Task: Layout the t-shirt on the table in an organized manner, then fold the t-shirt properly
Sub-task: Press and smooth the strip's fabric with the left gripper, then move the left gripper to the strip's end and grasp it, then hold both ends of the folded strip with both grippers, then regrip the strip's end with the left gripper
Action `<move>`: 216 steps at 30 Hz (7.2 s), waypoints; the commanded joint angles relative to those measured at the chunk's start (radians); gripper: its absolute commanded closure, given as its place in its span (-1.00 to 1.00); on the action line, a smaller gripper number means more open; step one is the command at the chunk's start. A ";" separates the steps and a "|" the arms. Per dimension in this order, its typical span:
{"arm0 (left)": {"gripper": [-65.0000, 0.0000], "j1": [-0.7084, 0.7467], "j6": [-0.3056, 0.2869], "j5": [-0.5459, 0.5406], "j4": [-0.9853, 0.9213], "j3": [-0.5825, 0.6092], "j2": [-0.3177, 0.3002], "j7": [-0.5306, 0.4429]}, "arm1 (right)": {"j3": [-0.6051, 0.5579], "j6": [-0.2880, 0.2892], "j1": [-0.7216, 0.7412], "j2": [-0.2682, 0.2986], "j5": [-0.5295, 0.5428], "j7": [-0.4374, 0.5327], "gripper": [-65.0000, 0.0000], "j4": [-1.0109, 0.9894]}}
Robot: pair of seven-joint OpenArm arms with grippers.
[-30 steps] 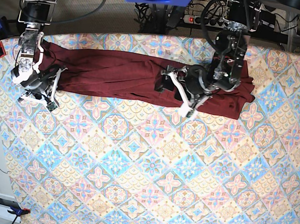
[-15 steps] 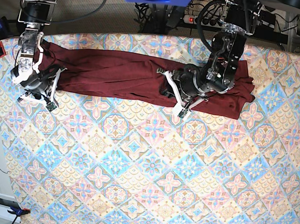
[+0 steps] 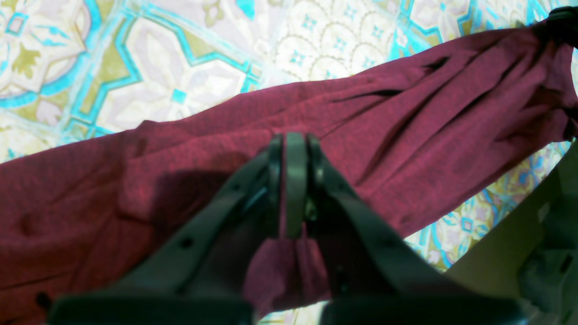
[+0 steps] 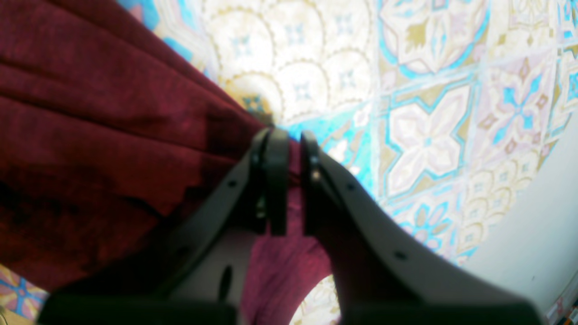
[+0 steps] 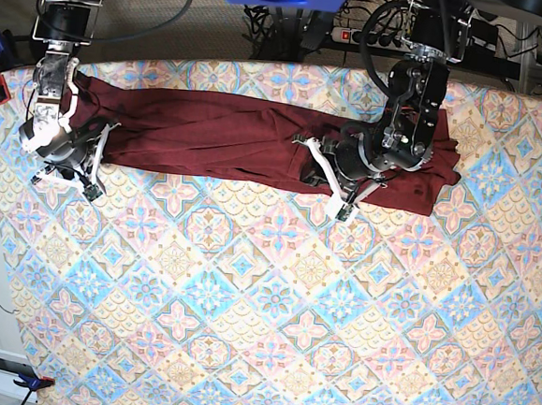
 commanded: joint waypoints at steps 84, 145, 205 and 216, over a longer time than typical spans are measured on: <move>1.00 0.146 0.089 -0.258 0.136 -0.270 -0.133 0.009 | -0.223 -0.004 0.007 -0.080 -0.001 -0.037 0.87 0.079; -0.12 0.168 0.089 -0.257 0.167 -0.540 -0.216 0.187 | -0.233 -0.004 -0.030 -0.071 -0.004 -0.072 0.87 -0.096; -0.32 0.082 0.089 -0.232 0.046 -0.609 -0.236 0.201 | -0.233 -0.004 -0.030 -0.072 -0.004 -0.074 0.87 -0.087; -0.34 0.072 0.087 -0.248 -0.101 -0.672 -0.268 0.204 | -0.233 -0.004 -0.030 -0.072 -0.004 -0.074 0.87 -0.087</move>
